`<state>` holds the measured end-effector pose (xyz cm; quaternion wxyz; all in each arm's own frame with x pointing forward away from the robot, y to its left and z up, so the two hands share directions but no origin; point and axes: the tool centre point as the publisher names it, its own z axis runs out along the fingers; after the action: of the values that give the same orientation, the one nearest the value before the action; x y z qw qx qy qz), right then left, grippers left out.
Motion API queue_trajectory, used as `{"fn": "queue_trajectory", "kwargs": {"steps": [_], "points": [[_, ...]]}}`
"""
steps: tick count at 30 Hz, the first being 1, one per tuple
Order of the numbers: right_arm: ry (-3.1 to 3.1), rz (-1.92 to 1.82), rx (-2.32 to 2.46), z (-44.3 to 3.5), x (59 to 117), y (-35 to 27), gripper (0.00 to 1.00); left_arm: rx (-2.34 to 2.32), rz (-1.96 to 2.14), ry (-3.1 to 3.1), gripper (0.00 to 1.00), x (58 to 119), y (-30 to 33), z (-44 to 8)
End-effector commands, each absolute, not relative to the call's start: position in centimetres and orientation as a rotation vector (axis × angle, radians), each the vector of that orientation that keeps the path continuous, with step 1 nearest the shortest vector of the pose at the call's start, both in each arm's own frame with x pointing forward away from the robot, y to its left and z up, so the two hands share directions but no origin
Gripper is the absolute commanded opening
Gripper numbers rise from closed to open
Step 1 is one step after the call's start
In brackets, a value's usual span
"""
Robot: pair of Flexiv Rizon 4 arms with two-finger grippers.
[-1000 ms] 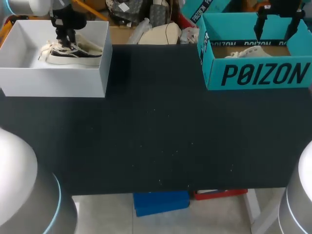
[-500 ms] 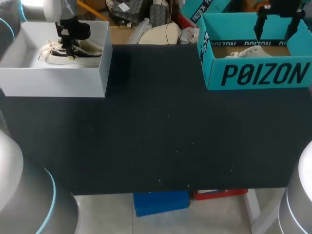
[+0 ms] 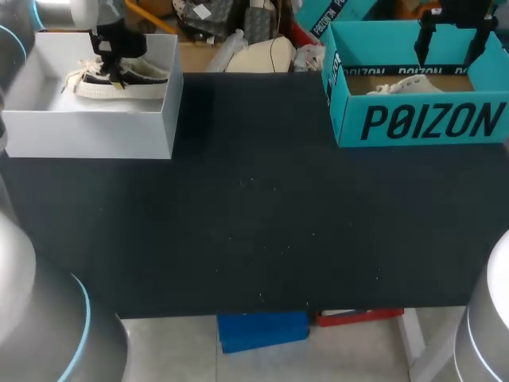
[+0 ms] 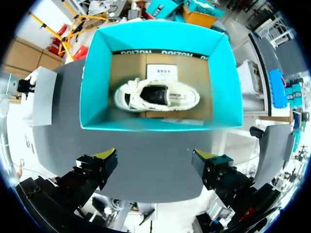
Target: Take the shoe out of the shoebox, open the shoe tongue, remove and reinsert the insole, then place the shoe into the shoebox
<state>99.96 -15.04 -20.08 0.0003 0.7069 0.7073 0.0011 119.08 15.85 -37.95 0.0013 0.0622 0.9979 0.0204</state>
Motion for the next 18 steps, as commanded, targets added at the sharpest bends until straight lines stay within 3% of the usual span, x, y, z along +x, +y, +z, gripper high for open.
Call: {"fn": "queue_trajectory", "kwargs": {"steps": [1,18], "points": [[2.221,0.002,2.221,-20.0,100.0,-15.0,1.00,0.183,0.115,3.026,0.00,114.3,14.8,-30.9],[2.221,0.002,2.221,-20.0,100.0,-15.0,1.00,-0.040,0.139,2.627,0.00,99.8,5.3,-10.8]]}}
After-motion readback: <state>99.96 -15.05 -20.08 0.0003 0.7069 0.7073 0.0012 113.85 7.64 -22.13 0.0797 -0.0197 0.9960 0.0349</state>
